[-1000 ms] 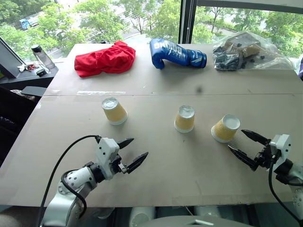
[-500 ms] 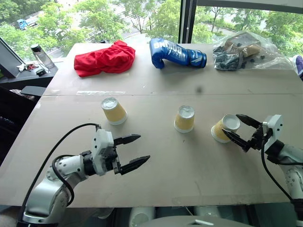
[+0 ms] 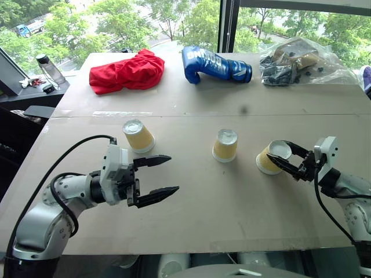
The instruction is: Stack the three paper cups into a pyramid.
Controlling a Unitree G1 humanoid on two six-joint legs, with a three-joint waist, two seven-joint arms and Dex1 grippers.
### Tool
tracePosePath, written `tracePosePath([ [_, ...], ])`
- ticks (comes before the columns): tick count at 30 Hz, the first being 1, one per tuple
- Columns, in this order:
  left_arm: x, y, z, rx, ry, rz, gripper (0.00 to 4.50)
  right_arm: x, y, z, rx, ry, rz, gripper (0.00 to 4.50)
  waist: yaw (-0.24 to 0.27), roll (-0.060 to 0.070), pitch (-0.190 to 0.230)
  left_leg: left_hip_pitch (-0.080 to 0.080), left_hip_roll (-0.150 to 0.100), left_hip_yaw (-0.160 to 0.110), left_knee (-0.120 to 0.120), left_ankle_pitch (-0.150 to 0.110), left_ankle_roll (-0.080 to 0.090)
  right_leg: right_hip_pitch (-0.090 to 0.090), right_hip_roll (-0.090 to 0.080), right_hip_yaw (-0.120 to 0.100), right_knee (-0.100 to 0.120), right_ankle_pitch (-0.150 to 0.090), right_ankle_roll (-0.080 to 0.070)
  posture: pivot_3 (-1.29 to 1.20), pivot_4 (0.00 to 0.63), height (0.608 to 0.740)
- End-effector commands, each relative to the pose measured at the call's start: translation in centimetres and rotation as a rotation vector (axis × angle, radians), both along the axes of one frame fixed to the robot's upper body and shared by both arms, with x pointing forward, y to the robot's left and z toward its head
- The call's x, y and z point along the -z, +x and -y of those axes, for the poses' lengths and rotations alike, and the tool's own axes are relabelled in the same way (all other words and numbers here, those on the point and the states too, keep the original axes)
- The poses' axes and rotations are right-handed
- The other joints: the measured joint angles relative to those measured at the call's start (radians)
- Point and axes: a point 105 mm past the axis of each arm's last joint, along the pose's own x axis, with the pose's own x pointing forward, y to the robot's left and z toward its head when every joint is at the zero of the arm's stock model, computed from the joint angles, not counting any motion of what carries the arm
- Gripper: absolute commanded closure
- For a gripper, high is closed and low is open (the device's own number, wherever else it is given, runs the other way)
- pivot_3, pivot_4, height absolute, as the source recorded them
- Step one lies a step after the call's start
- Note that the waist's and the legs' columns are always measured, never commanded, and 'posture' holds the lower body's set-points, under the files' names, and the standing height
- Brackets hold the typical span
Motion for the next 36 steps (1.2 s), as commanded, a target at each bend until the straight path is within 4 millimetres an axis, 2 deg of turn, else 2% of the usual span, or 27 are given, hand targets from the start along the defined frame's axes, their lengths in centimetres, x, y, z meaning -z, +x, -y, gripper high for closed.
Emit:
tracePosePath([
  [1,-0.7,-0.2,0.4,0.029,0.011,0.037,0.0,-1.9,0.6,-1.7,-0.051,-0.007,0.089,2.25,-0.002,0.0,0.0,0.0,0.0,0.0,0.0,0.0,0.0,0.0,0.0,0.0,0.0,0.0,0.0,0.0,0.15,0.74],
  [11,-1.0,0.4,0.4,0.035,0.035,0.063,0.0,-1.2,2.9,-5.1,-0.148,-0.039,0.101,2.25,-0.001,-0.001,0.001,-0.003,0.0,0.001,0.001,0.0,0.0,-0.006,0.002,0.002,0.004,0.0,0.0,0.0,0.15,0.74],
  [17,-0.9,0.3,0.5,0.027,0.04,0.073,0.0,-0.9,3.5,-5.7,-0.155,-0.045,0.115,2.25,-0.003,-0.001,0.001,-0.004,0.001,0.001,0.002,0.0,0.0,-0.008,0.003,0.003,0.006,0.0,0.0,0.0,0.15,0.74],
  [18,-0.9,0.3,0.5,0.025,0.038,0.075,0.0,-0.9,3.5,-5.7,-0.158,-0.043,0.112,1.2,-0.003,-0.001,0.001,-0.004,0.001,0.001,0.002,0.0,0.0,-0.008,0.003,0.003,0.006,0.0,0.0,0.0,0.15,0.74],
  [20,-0.9,0.4,0.5,0.005,0.029,0.082,0.0,-1.1,3.6,-5.6,-0.151,-0.038,0.12,0.42,-0.002,-0.001,0.001,-0.004,0.001,0.001,0.002,0.0,0.0,-0.008,0.004,0.003,0.007,0.0,0.0,0.0,0.15,0.74],
  [21,-0.7,0.8,0.4,-0.054,0.025,0.1,0.0,-1.4,3.8,-5.4,-0.132,-0.042,0.139,0.07,-0.002,-0.001,0.001,-0.005,0.002,0.001,0.002,0.0,0.0,-0.009,0.003,0.003,0.007,0.0,0.0,0.0,0.15,0.74],
  [23,-0.5,1.8,-0.1,-0.207,-0.037,0.116,0.0,-2.1,4.1,-4.7,-0.091,-0.054,0.178,0.07,-0.002,-0.001,0.001,-0.007,0.002,0.002,0.002,0.0,0.0,-0.011,0.003,0.004,0.007,0.0,0.0,0.0,0.15,0.74],
  [25,0.1,2.0,-0.5,-0.298,-0.065,0.113,0.0,-2.8,3.8,-4.0,-0.083,-0.043,0.191,0.07,-0.002,-0.001,0.001,-0.012,0.002,0.001,0.005,0.0,0.0,-0.016,0.003,0.004,0.008,0.0,0.001,0.0,0.15,0.74],
  [28,-0.2,2.4,-0.9,-0.45,-0.133,0.173,0.0,-3.8,2.4,-3.3,-0.135,-0.022,0.203,0.07,0.002,-0.001,0.001,-0.014,0.002,0.001,0.006,0.0,0.0,-0.016,0.003,0.003,0.009,0.0,0.001,0.0,0.15,0.74],
  [31,-0.2,3.2,-1.7,-0.677,-0.086,0.317,0.0,-4.4,0.8,-2.6,-0.196,-0.028,0.208,0.07,0.007,-0.002,0.001,-0.014,0.002,0.0,0.007,0.0,0.0,-0.015,0.002,0.002,0.008,0.0,0.001,0.0,0.15,0.74],
  [33,-0.3,3.2,-1.9,-0.8,-0.116,0.363,0.0,-5.0,-1.0,-2.0,-0.274,-0.016,0.185,0.07,0.009,-0.002,0.0,-0.014,0.002,0.0,0.007,0.0,0.0,-0.014,0.002,0.003,0.008,0.0,0.001,0.0,0.15,0.74],
  [36,-0.5,3.3,-2.6,-0.927,-0.132,0.404,0.0,-5.6,-2.5,-1.6,-0.322,0.002,0.158,0.07,0.007,-0.003,0.0,-0.014,0.001,0.0,0.008,0.0,0.0,-0.013,0.002,0.004,0.008,0.0,0.001,0.0,0.15,0.74],
])
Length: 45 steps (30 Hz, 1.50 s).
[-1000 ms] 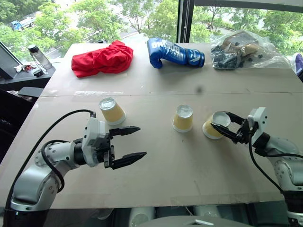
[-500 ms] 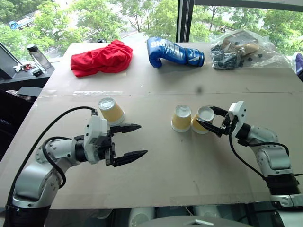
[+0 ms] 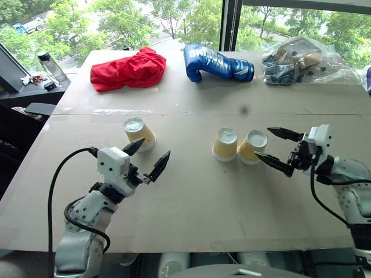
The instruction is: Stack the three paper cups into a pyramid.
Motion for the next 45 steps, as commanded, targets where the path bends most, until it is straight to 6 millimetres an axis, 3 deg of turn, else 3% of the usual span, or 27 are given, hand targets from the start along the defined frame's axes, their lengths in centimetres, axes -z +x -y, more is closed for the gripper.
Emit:
tracePosePath([
  [1,-1.7,0.1,-0.6,-0.129,0.033,0.104,0.0,-2.3,-1.7,0.0,-0.072,0.027,0.049,0.07,-0.003,0.0,0.0,0.0,0.0,0.0,0.0,0.0,0.0,0.0,0.0,0.0,0.0,0.0,0.0,0.0,0.15,0.74],
  [5,-1.9,1.9,-2.2,-0.255,0.07,0.136,0.0,-2.1,-5.2,-0.6,-0.191,-0.004,0.003,0.07,0.001,0.0,0.0,0.001,-0.001,-0.003,0.001,0.0,0.0,0.001,0.003,-0.001,0.002,0.0,0.0,0.0,0.15,0.74],
  [8,-1.9,2.8,-3.1,-0.297,0.071,0.144,0.0,-2.2,-6.2,-0.9,-0.208,0.016,-0.015,0.07,0.005,0.0,-0.001,0.001,-0.001,-0.003,0.003,0.0,0.0,0.002,0.004,-0.002,0.002,0.0,0.0,0.0,0.15,0.74],
  [17,-1.0,5.1,-4.5,-0.357,0.078,0.112,0.0,-3.1,-5.9,-1.1,-0.119,0.076,0.057,0.07,0.002,-0.001,-0.001,0.001,-0.001,-0.003,0.005,0.0,0.0,0.003,0.003,-0.003,0.002,0.0,0.0,0.0,0.15,0.74],
  [23,-0.4,7.3,-4.7,-0.306,0.092,0.089,0.0,-3.2,-5.7,-1.1,-0.095,0.072,0.07,0.07,0.006,-0.001,-0.001,0.001,-0.002,-0.003,0.005,0.0,0.0,0.003,0.004,-0.003,0.003,0.0,0.0,0.0,0.15,0.74],
  [29,-0.6,7.9,-4.7,-0.254,0.043,0.095,0.0,-3.5,-5.4,-0.9,-0.088,0.073,0.073,0.07,0.006,-0.001,-0.001,0.001,-0.001,-0.003,0.005,0.0,0.0,0.002,0.003,-0.003,0.002,0.0,0.0,0.0,0.15,0.74],
  [34,-0.7,8.1,-4.7,-0.244,0.051,0.098,2.12,-3.5,-5.0,-0.9,-0.085,0.074,0.075,0.0,0.009,-0.001,-0.001,0.0,-0.001,-0.003,0.005,0.0,0.0,0.002,0.003,-0.004,0.002,0.0,0.0,0.0,0.15,0.74],
  [37,-1.3,8.3,-5.1,-0.254,0.059,0.107,2.19,-3.6,-5.0,-1.0,-0.081,0.08,0.081,0.0,0.01,-0.001,-0.001,0.0,-0.001,-0.003,0.005,0.0,0.0,0.002,0.003,-0.004,0.002,0.0,0.0,0.0,0.15,0.74],
  [41,-3.8,9.1,-3.8,-0.177,0.073,0.162,2.19,-3.8,-4.9,-0.7,-0.063,0.088,0.089,0.0,0.018,-0.001,-0.001,0.0,-0.001,-0.004,0.006,0.0,0.0,0.002,0.004,-0.004,0.003,0.0,0.0,0.0,0.15,0.74],
  [43,-6.1,10.0,-1.9,-0.061,0.046,0.196,2.19,-4.0,-4.7,-0.4,-0.042,0.107,0.092,0.0,0.02,-0.001,-0.001,0.0,-0.002,-0.004,0.006,0.0,0.0,0.003,0.003,-0.005,0.003,0.0,0.0,0.0,0.15,0.74],
  [45,-8.3,10.5,1.4,0.129,0.06,0.215,2.19,-4.2,-4.6,-0.2,-0.024,0.127,0.095,0.0,0.023,-0.002,-0.001,-0.002,-0.002,-0.006,0.008,0.0,0.0,0.003,0.003,-0.007,0.003,0.0,0.0,0.0,0.15,0.74],
])
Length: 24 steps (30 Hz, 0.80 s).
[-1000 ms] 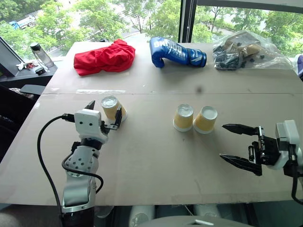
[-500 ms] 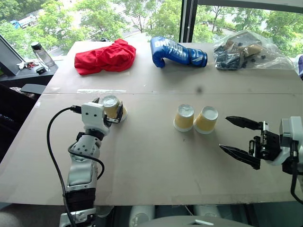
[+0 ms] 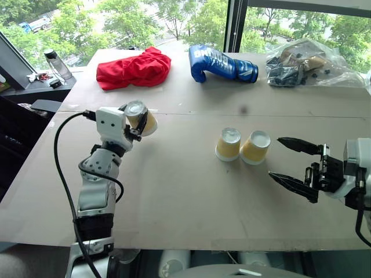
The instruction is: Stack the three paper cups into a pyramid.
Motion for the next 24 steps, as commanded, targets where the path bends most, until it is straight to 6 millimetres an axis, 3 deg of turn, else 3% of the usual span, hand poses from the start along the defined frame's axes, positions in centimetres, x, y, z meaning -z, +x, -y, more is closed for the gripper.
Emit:
tracePosePath([
  [1,-3.8,-0.1,4.9,0.279,0.066,0.067,2.19,-1.3,0.0,0.8,0.042,0.035,0.054,0.0,-0.003,0.0,0.0,0.0,0.0,0.0,0.0,0.0,0.0,0.0,0.0,0.0,0.0,0.0,0.0,0.0,0.15,0.74],
  [4,-6.8,0.5,9.6,0.529,0.059,0.06,2.19,-1.4,0.2,1.2,0.067,0.044,0.056,0.0,-0.006,0.0,0.0,0.0,-0.001,0.001,0.0,0.0,0.0,0.0,0.0,0.001,0.0,0.0,0.0,0.0,0.15,0.74],
  [7,-8.4,0.3,13.8,0.756,0.114,0.028,2.19,-1.5,0.2,1.7,0.096,0.048,0.06,0.0,-0.004,-0.001,0.001,0.0,-0.001,0.001,0.0,0.001,-0.002,0.0,0.002,0.0,0.0,0.0,0.0,0.0,0.15,0.74],
  [11,-7.5,-0.9,18.4,1.016,0.209,-0.052,2.19,-2.0,-0.1,2.1,0.135,0.06,0.071,0.0,-0.011,0.0,0.0,0.0,-0.001,0.004,0.0,0.001,-0.002,0.0,0.003,0.001,-0.001,0.0,0.001,0.0,0.15,0.74],
  [17,-5.6,-1.6,20.9,1.162,0.265,-0.11,2.19,-2.2,-0.9,2.7,0.186,0.054,0.061,0.0,-0.019,0.001,0.001,-0.001,0.001,0.004,-0.001,0.002,-0.004,-0.002,0.005,0.002,0.0,0.0,0.001,0.0,0.15,0.74],
  [24,-4.5,-1.8,22.0,1.216,0.324,-0.12,2.19,-2.2,-1.9,3.3,0.243,0.049,0.051,0.0,-0.017,0.001,0.001,-0.001,0.0,0.004,0.0,0.001,-0.001,-0.002,0.004,0.003,0.0,0.0,0.001,0.0,0.15,0.74],
])
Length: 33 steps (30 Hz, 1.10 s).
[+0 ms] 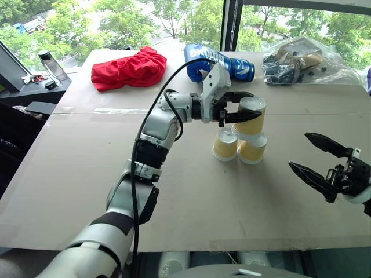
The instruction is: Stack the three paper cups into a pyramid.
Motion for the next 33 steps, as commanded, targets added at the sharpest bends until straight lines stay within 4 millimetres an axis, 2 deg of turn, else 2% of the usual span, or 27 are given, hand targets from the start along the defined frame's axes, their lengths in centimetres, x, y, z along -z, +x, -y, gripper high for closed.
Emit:
tracePosePath([
  [1,-0.8,-0.7,0.5,0.055,0.029,0.079,2.19,-0.9,-0.6,0.1,0.02,-0.009,0.044,0.0,0.0,0.0,0.0,0.0,0.0,0.0,0.0,0.0,0.0,0.0,0.0,0.0,0.0,0.0,0.0,0.0,0.15,0.74],
  [13,-0.3,-0.8,0.0,0.062,0.043,0.079,2.19,-0.3,-0.4,0.9,0.053,-0.001,0.023,0.0,0.007,0.0,0.0,0.0,0.0,0.0,0.0,0.0,0.0,0.0,0.0,0.0,0.0,0.0,0.0,0.0,0.15,0.74],
  [15,-0.2,-0.8,0.0,0.059,0.037,0.07,1.14,-0.2,-0.4,0.9,0.05,-0.003,0.022,0.0,0.009,0.0,0.0,0.0,0.0,0.0,0.0,0.0,0.0,0.0,0.0,0.0,0.0,0.0,0.0,0.0,0.15,0.74],
  [16,-0.2,-0.8,0.0,0.052,0.031,0.069,0.83,-0.1,-0.4,1.0,0.049,-0.003,0.022,0.0,0.009,0.0,0.0,0.0,0.0,0.0,0.0,0.0,0.0,0.0,0.0,0.0,0.0,0.0,0.0,0.0,0.15,0.74],
  [17,-0.5,-0.8,0.0,0.051,0.006,0.072,0.28,0.0,-0.5,1.1,0.048,-0.004,0.02,0.0,0.009,0.0,0.0,0.0,0.0,0.0,0.0,0.0,0.0,0.0,0.0,0.0,0.0,0.0,0.0,0.0,0.15,0.74],
  [18,-0.9,-0.9,0.0,0.055,-0.02,0.078,0.07,0.1,-0.5,1.1,0.046,-0.005,0.019,0.0,0.009,0.0,0.0,0.0,0.0,0.0,0.0,0.0,0.0,0.0,0.0,0.0,0.0,0.0,0.0,0.0,0.15,0.74],
  [23,-3.2,-1.5,-0.1,0.065,-0.115,0.129,0.07,0.4,-0.6,1.3,0.043,-0.005,0.014,0.0,0.009,0.0,0.0,0.0,0.0,0.0,0.0,0.0,0.0,0.0,0.0,0.0,0.0,0.0,0.0,0.0,0.15,0.74],
  [26,-6.2,-3.0,-1.0,0.098,-0.219,0.174,0.07,0.8,-0.7,1.7,0.046,-0.009,0.005,0.0,0.008,0.0,0.0,0.0,0.0,-0.001,0.0,0.0,-0.001,0.0,0.0,0.0,0.0,0.0,0.0,0.0,0.15,0.74],
  [29,-9.0,-4.2,-2.9,0.086,-0.345,0.201,0.07,1.5,-0.7,2.0,0.051,-0.006,-0.015,0.0,0.007,0.0,0.0,0.0,0.0,-0.001,0.0,0.001,-0.001,0.0,0.0,0.0,0.001,0.0,0.0,0.0,0.15,0.74],
  [32,-9.7,-3.8,-4.8,-0.012,-0.389,0.2,0.07,2.3,-0.5,2.2,0.056,0.003,-0.039,0.0,0.006,0.002,-0.001,0.001,0.001,-0.003,0.0,0.001,-0.001,0.0,0.0,0.001,0.001,0.0,0.0,0.0,0.15,0.74],
  [33,-7.9,-3.0,-6.3,-0.12,-0.331,0.16,0.07,3.4,-0.3,2.5,0.063,-0.01,-0.063,0.0,0.002,0.003,-0.002,0.002,0.001,-0.003,0.0,0.001,-0.001,0.001,0.0,0.001,0.001,0.0,0.0,0.0,0.15,0.74],
])
